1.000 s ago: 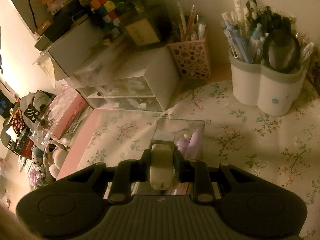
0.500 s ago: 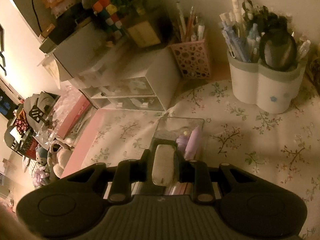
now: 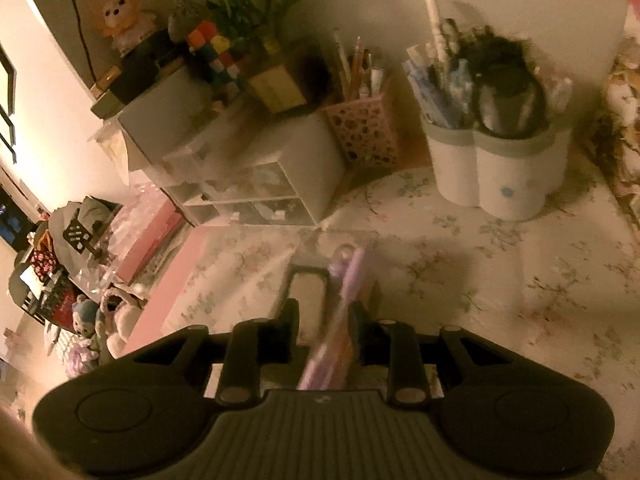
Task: Organize stationery
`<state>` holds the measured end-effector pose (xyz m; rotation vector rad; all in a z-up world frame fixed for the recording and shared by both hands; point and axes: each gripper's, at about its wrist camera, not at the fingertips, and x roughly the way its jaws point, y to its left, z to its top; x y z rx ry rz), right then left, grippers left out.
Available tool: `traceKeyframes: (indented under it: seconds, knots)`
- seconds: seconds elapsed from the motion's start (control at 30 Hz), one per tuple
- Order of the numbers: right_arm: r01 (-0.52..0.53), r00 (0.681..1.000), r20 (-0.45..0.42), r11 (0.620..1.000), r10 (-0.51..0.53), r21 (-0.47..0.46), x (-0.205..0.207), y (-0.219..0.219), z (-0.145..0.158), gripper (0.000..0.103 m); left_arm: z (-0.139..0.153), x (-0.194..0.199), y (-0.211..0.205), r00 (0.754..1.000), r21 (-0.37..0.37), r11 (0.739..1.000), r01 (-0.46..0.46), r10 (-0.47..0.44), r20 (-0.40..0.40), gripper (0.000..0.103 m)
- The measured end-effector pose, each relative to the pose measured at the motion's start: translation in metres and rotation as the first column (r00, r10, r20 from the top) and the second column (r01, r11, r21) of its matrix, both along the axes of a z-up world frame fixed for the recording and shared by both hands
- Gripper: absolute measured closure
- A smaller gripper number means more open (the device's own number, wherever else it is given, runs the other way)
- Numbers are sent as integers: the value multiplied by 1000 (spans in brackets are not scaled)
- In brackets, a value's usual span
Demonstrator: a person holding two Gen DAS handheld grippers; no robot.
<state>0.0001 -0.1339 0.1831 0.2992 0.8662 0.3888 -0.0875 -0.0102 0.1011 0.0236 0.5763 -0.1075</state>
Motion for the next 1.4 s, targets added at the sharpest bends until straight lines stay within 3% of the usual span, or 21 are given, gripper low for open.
traceKeyframes:
  seconds: [0.13, 0.2, 0.3, 0.57, 0.67, 0.9, 1.33, 1.4]
  knots:
    - [61, 998, 36, 998, -60, -25, -17, -10, -2, 65, 1, 0, 0, 1000, 4, 1000, -1, 1, -4, 31]
    - [71, 996, 55, 997, -70, -27, -24, -15, -1, 48, 1, 1, 0, 1000, 5, 1000, 1, -1, -7, 30]
    - [100, 992, 87, 994, -96, -42, -39, -24, -2, 31, 2, 1, 0, 1000, 7, 1000, 5, -5, -14, 30]
    - [216, 975, 50, 976, -216, -9, -69, -60, -24, 30, 6, 6, -3, 999, 41, 999, 8, -6, -50, 31]
    - [200, 978, 63, 980, -199, -9, -73, -60, -22, 30, 5, 8, 3, 998, 9, 1000, 14, -14, -54, 31]
    - [160, 982, 101, 987, -158, -9, -85, -54, -20, 30, 8, 16, 3, 996, 16, 1000, -3, 4, -84, 31]
    - [152, 980, 127, 988, -152, 8, -104, -53, -22, 29, 14, 42, 8, 977, 17, 1000, 15, -11, -211, 30]
    - [142, 981, 134, 990, -141, 6, -106, -52, -21, 29, 14, 41, 10, 975, 5, 1000, 9, -8, -223, 23]
